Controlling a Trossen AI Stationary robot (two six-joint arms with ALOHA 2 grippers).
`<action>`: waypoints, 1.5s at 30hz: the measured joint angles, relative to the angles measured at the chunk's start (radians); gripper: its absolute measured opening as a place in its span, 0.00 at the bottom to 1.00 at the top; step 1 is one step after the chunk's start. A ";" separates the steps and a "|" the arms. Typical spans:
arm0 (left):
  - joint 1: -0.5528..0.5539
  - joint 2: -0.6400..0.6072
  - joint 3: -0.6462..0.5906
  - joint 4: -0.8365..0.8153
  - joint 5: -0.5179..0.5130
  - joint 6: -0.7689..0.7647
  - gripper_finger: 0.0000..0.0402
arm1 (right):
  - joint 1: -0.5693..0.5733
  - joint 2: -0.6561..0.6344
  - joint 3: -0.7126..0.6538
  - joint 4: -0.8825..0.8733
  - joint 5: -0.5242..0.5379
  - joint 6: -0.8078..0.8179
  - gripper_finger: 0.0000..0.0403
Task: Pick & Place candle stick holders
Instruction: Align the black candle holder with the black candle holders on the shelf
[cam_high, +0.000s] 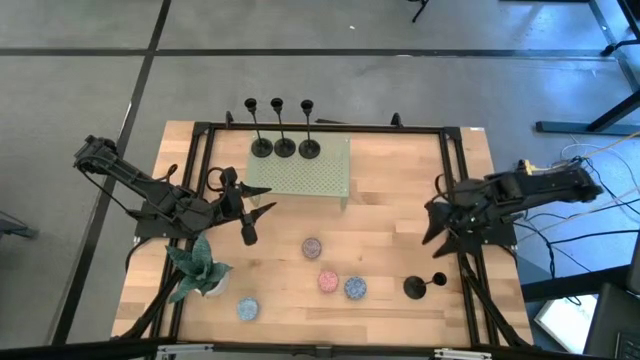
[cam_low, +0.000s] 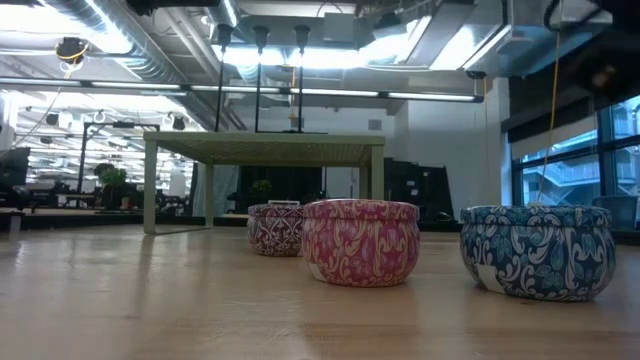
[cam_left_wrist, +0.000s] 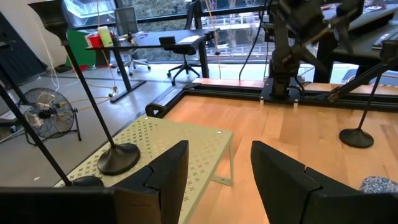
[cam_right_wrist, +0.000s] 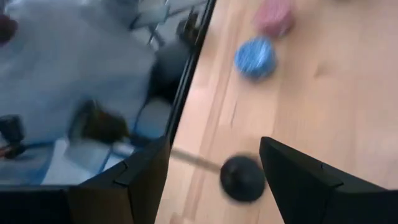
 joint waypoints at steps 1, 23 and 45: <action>0.000 0.000 0.000 0.001 0.000 -0.001 0.42 | 0.005 -0.011 -0.025 -0.002 -0.016 0.000 0.63; 0.000 0.000 0.000 0.038 -0.001 -0.010 0.42 | 0.024 -0.062 -0.199 0.100 -0.097 -0.031 0.63; 0.000 0.000 0.000 0.050 -0.001 -0.008 0.42 | 0.313 0.039 -0.199 0.324 0.126 -0.029 0.63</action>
